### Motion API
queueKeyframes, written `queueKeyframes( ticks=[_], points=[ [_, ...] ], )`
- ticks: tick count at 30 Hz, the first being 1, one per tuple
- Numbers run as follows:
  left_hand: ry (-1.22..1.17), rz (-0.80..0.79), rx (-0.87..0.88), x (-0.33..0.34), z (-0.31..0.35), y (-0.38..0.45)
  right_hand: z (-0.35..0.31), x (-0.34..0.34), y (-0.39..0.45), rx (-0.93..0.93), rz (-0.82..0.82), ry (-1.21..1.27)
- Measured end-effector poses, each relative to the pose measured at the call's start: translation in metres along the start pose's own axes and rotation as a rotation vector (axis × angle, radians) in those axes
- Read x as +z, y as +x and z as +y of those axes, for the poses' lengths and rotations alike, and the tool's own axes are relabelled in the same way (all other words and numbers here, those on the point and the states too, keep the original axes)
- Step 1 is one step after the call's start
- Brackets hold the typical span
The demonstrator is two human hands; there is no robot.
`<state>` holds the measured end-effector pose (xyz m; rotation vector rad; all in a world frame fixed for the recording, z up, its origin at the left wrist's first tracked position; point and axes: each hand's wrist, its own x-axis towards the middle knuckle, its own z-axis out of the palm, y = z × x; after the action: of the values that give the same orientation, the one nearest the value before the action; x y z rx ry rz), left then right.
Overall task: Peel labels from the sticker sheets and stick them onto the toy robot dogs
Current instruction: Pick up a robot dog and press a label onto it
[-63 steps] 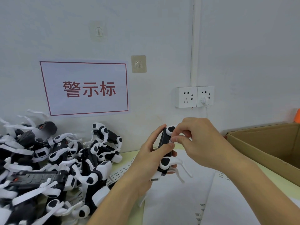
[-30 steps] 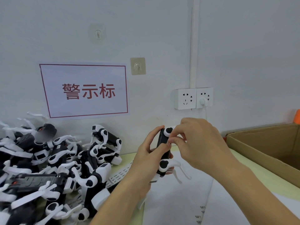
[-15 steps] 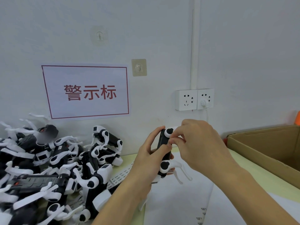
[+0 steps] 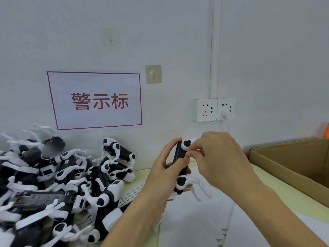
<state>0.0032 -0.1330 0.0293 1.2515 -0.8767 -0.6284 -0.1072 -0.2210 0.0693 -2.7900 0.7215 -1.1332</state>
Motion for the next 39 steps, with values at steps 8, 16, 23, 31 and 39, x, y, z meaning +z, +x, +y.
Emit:
queueKeyframes(
  ticks=[8, 16, 23, 31, 39],
  points=[
    [-0.021, -0.006, -0.001, 0.0, 0.002, 0.0, -0.001, 0.001, 0.001, -0.003, 0.009, 0.036],
    [-0.012, -0.029, 0.0, -0.002, -0.001, 0.0, -0.001, 0.002, 0.001, 0.011, 0.017, 0.046],
    [-0.028, -0.042, 0.004, -0.003, -0.004, 0.003, 0.002, 0.005, 0.001, 0.007, 0.053, 0.06],
    [-0.198, -0.082, -0.007, -0.008, -0.004, 0.007, 0.01, -0.006, -0.004, -0.117, 0.185, 0.195],
    [-0.247, -0.123, 0.0, -0.011, -0.004, 0.009, 0.005, -0.009, -0.008, -0.139, -0.029, 0.119]
  ],
)
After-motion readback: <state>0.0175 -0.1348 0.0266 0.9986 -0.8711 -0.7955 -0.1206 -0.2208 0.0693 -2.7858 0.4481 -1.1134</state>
